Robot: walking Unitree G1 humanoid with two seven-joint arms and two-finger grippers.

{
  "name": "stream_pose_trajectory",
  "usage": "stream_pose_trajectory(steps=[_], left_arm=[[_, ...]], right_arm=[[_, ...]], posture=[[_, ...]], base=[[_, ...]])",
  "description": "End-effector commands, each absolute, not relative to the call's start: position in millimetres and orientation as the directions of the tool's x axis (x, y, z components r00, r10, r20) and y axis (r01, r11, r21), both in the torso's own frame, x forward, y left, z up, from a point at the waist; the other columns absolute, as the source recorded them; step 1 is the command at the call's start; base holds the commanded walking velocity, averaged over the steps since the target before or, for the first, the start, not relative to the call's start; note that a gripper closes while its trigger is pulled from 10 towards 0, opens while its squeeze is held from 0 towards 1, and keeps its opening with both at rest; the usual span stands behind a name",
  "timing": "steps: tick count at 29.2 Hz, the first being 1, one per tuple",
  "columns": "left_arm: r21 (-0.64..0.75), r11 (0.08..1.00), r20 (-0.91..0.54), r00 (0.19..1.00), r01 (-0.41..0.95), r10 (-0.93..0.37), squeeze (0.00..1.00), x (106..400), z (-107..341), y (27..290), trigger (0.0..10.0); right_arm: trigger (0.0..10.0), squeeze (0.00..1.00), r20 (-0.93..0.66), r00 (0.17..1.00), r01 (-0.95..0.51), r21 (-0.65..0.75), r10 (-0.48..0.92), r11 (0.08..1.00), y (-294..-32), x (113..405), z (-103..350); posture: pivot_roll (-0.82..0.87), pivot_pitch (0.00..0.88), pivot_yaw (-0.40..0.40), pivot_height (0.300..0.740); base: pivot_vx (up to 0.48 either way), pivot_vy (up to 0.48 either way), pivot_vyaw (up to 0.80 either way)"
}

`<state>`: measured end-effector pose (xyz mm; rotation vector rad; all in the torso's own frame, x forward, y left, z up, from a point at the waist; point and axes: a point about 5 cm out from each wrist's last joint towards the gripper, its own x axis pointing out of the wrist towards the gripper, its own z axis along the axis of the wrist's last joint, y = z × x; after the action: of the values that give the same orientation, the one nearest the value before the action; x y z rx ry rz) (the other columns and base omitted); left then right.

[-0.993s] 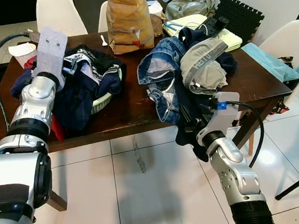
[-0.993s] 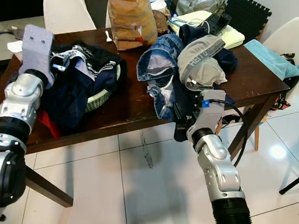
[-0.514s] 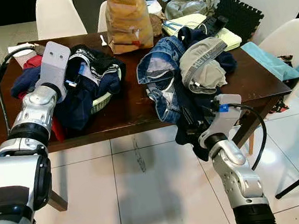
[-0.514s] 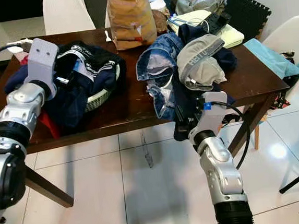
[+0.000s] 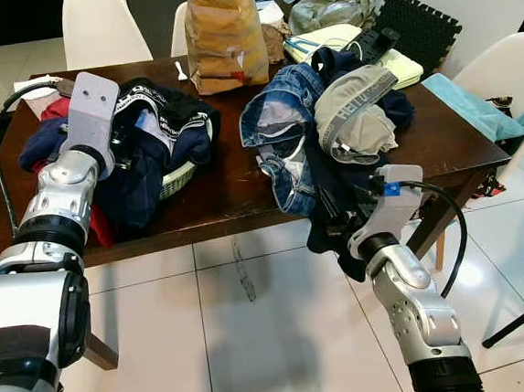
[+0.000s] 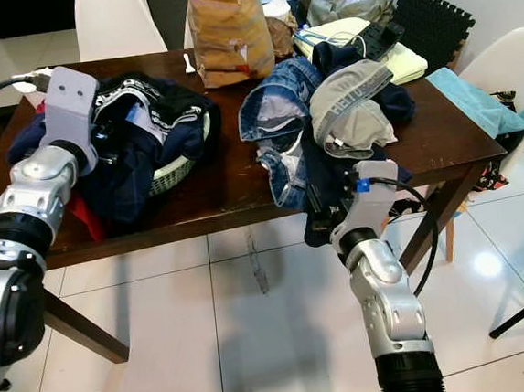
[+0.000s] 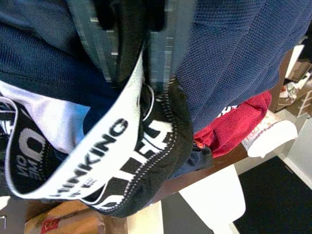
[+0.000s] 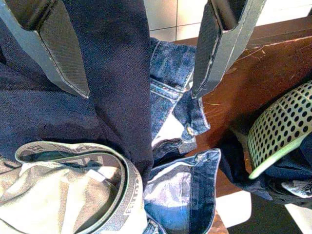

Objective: Hang hanger

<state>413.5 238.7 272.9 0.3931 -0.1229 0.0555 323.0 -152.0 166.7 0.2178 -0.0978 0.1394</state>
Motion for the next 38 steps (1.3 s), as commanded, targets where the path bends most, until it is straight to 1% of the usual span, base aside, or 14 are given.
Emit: stream_pose_trajectory(steps=[1, 12, 15, 17, 19, 20, 23, 24, 27, 28, 30, 32, 35, 38], left_arm=[[0.376, 0.922, 0.096, 0.994, -0.088, 0.056, 0.00, 411, 267, 249, 0.0], [0.353, 0.927, 0.136, 0.987, -0.129, 0.086, 0.00, 411, 276, 253, 0.0], [0.349, 0.925, 0.198, 0.977, -0.149, 0.083, 0.00, 411, 289, 251, 0.0], [0.327, 0.929, 0.313, 0.947, -0.175, 0.068, 0.00, 410, 311, 244, 0.0], [0.281, 0.929, 0.586, 0.809, -0.241, 0.033, 0.00, 401, 368, 224, 0.0], [0.281, 0.929, 0.586, 0.809, -0.241, 0.033, 0.00, 401, 368, 224, 0.0], [0.203, 0.967, 0.786, 0.615, -0.157, -0.066, 0.00, 383, 417, 186, 0.0], [0.203, 0.967, 0.786, 0.615, -0.157, -0.066, 0.00, 383, 417, 186, 0.0], [0.252, 0.965, 0.841, 0.479, 0.064, -0.252, 0.00, 368, 435, 142, 0.0], [0.252, 0.965, 0.841, 0.479, 0.064, -0.252, 0.00, 368, 435, 142, 0.0], [0.281, 0.936, 0.854, 0.390, 0.212, -0.345, 0.00, 358, 439, 119, 0.0], [0.281, 0.936, 0.854, 0.390, 0.212, -0.345, 0.00, 358, 439, 119, 0.0], [0.308, 0.904, 0.858, 0.323, 0.297, -0.398, 0.00, 350, 439, 101, 0.0], [0.318, 0.892, 0.846, 0.329, 0.321, -0.420, 0.00, 350, 432, 93, 0.0]], right_arm=[[10.0, 0.00, 0.102, 0.986, -0.148, 0.206, 0.130, 0.967, -151, 323, 167], [10.0, 0.00, 0.119, 0.985, -0.145, 0.206, 0.123, 0.968, -152, 327, 171], [10.0, 0.00, 0.124, 0.985, -0.143, 0.206, 0.119, 0.968, -153, 328, 172], [10.0, 0.00, 0.129, 0.985, -0.138, 0.208, 0.113, 0.968, -153, 329, 173], [10.0, 0.00, 0.138, 0.985, -0.131, 0.213, 0.103, 0.968, -154, 331, 174], [10.0, 0.00, 0.138, 0.985, -0.131, 0.213, 0.103, 0.968, -154, 331, 174], [10.0, 0.00, 0.146, 0.985, -0.126, 0.219, 0.096, 0.968, -153, 333, 175], [10.0, 0.00, 0.146, 0.985, -0.126, 0.219, 0.096, 0.968, -153, 333, 175], [10.0, 0.00, 0.151, 0.985, -0.116, 0.221, 0.084, 0.968, -156, 332, 175], [10.0, 0.00, 0.151, 0.985, -0.116, 0.221, 0.084, 0.968, -156, 332, 175], [10.0, 0.00, 0.154, 0.985, -0.107, 0.222, 0.074, 0.969, -158, 333, 174], [10.0, 0.00, 0.154, 0.985, -0.107, 0.222, 0.074, 0.969, -158, 333, 174], [10.0, 0.00, 0.154, 0.987, -0.087, 0.216, 0.054, 0.973, -160, 333, 173], [10.0, 0.00, 0.142, 0.989, -0.056, 0.208, 0.027, 0.976, -165, 333, 171]], posture=[[-0.06, 0.186, 0.020, 0.740], [-0.06, 0.164, 0.029, 0.740], [-0.06, 0.156, 0.033, 0.740], [-0.05, 0.149, 0.033, 0.740], [-0.05, 0.134, 0.036, 0.740], [-0.05, 0.134, 0.036, 0.740], [-0.05, 0.123, 0.043, 0.740], [-0.05, 0.123, 0.043, 0.740], [-0.04, 0.110, 0.048, 0.740], [-0.04, 0.110, 0.048, 0.740], [-0.04, 0.104, 0.052, 0.740], [-0.04, 0.104, 0.052, 0.740], [-0.04, 0.095, 0.057, 0.740], [-0.05, 0.078, 0.068, 0.740]], base=[[0.000, 0.000, 0.00], [0.000, 0.000, 0.00], [0.000, 0.000, 0.00], [0.000, 0.000, 0.00], [0.000, 0.000, 0.00], [0.000, 0.000, 0.00], [0.000, 0.000, 0.00], [0.000, 0.000, 0.00], [0.000, 0.000, 0.00], [0.000, 0.000, 0.00], [0.000, 0.000, 0.00], [0.000, 0.000, 0.00], [0.000, 0.000, 0.00], [0.000, 0.000, 0.00]])
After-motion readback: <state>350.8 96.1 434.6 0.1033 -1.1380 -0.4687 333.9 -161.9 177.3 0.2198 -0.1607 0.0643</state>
